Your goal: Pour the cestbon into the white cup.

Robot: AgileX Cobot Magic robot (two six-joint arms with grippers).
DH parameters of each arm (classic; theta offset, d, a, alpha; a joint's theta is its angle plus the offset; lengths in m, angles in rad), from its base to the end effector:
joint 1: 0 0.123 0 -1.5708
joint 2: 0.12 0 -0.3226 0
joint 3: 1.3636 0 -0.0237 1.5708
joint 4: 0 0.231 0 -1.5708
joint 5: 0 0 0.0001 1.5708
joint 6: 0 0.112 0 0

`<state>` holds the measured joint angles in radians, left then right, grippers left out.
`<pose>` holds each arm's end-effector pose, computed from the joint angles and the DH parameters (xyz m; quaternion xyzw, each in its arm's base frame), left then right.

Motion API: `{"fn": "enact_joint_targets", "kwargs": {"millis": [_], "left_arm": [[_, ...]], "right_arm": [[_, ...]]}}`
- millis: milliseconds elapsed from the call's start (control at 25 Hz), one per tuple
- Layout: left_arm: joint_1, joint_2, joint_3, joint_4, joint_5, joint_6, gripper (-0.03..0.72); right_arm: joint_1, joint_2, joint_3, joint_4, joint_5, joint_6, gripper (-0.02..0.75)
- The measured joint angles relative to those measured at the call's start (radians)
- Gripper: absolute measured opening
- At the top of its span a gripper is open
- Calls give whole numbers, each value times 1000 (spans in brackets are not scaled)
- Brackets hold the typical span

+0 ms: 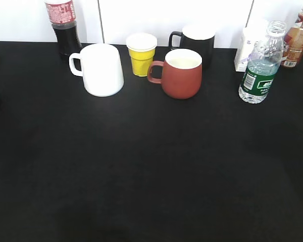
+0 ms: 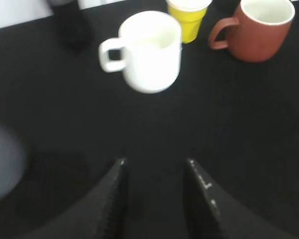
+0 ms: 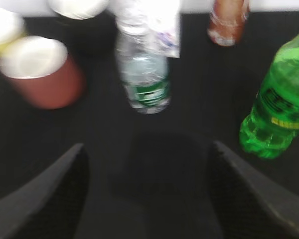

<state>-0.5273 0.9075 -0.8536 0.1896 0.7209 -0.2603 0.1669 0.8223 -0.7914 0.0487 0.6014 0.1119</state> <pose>0.1364 -0.0633 0.3607 0.1570 0.8870 -0.0830 0.4262 0.1330 0.0255 0.3625 -0.0132 0.8711 0.0898 0.4827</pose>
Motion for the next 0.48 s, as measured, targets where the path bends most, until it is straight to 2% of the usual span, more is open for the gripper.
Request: {"fn": "enact_joint_targets", "kwargs": {"millis": [80, 240, 400, 480], "left_arm": [[0, -179, 40, 0, 46, 0, 283], [-1, -519, 215, -54, 124, 0, 283], [-1, -781, 240, -58, 347, 43, 283], [-1, -857, 240, -58, 367, 64, 283]], "right_arm": [[0, -152, 0, 31, 132, -31, 554], [0, -444, 18, 36, 417, -44, 554], [0, -769, 118, 16, 560, -48, 554], [0, -829, 171, -25, 572, -49, 554]]}}
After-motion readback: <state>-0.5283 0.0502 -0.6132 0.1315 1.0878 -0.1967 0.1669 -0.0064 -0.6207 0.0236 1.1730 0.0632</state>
